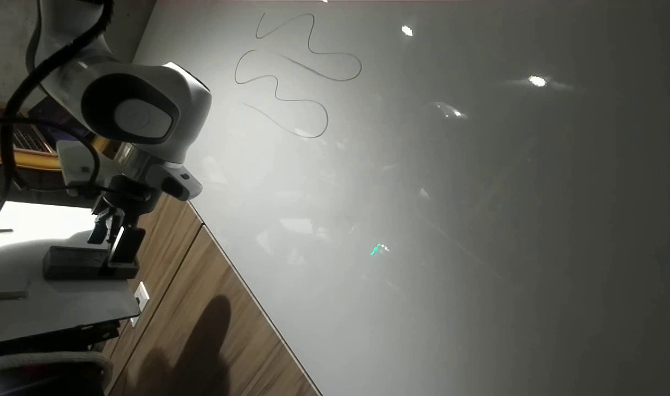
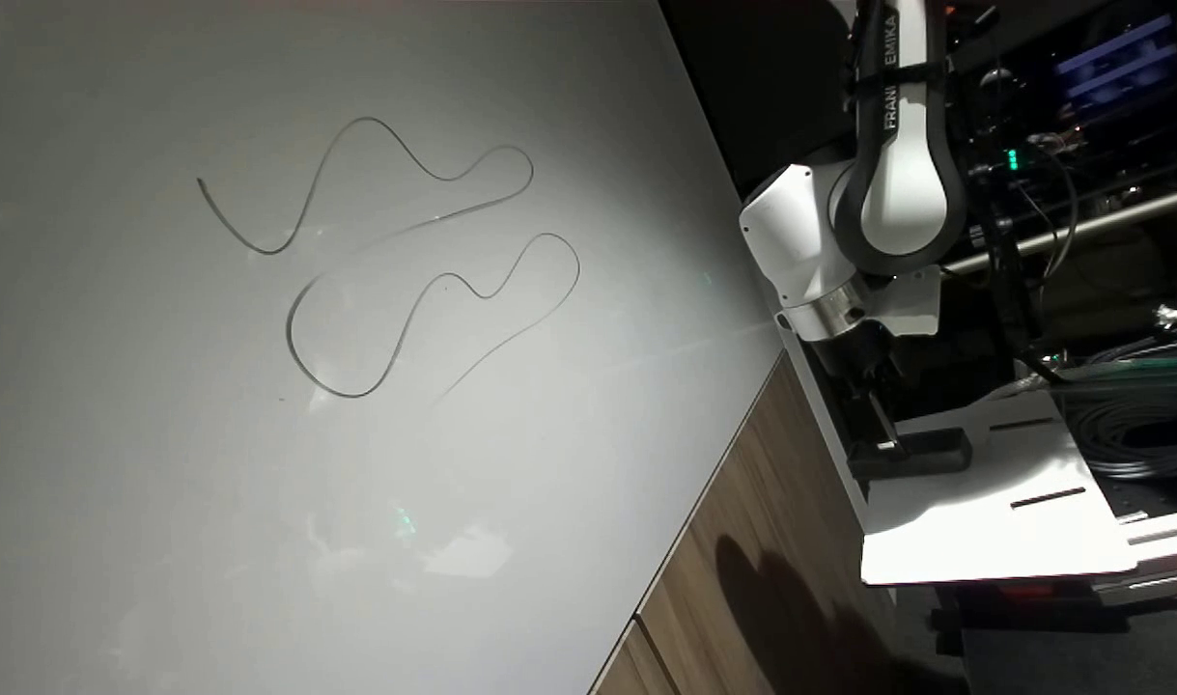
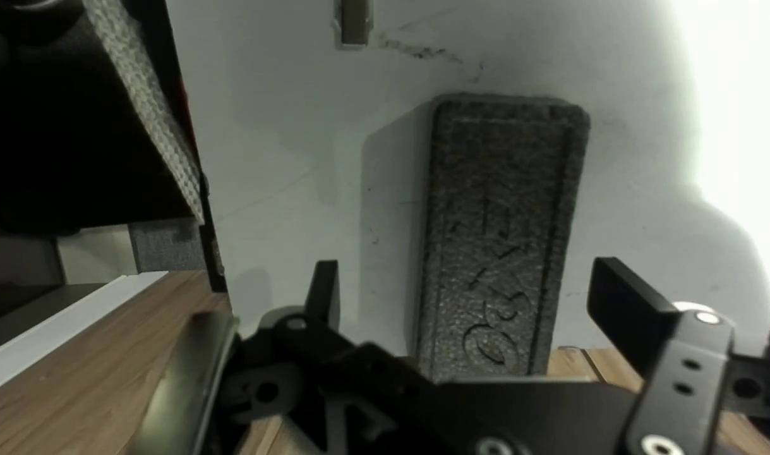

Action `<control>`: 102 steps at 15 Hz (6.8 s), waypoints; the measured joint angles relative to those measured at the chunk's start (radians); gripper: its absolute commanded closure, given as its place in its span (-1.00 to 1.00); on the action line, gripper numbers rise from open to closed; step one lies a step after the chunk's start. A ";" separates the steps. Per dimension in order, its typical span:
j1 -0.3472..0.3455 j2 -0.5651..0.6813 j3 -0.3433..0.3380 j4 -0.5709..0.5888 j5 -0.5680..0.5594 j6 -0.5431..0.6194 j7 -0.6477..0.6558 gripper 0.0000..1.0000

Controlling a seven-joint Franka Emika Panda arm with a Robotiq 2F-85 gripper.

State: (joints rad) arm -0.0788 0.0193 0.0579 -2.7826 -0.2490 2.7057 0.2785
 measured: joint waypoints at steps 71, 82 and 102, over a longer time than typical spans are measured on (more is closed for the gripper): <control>0.164 -0.261 0.043 0.042 -0.295 -0.006 0.197 0.42; -0.016 -0.562 0.427 0.430 -0.339 -0.054 0.302 0.42; -0.703 -0.234 1.157 0.954 -1.091 -0.141 1.075 0.42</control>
State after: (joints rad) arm -0.7817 -0.2142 1.2146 -1.8282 -1.3399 2.5651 1.3534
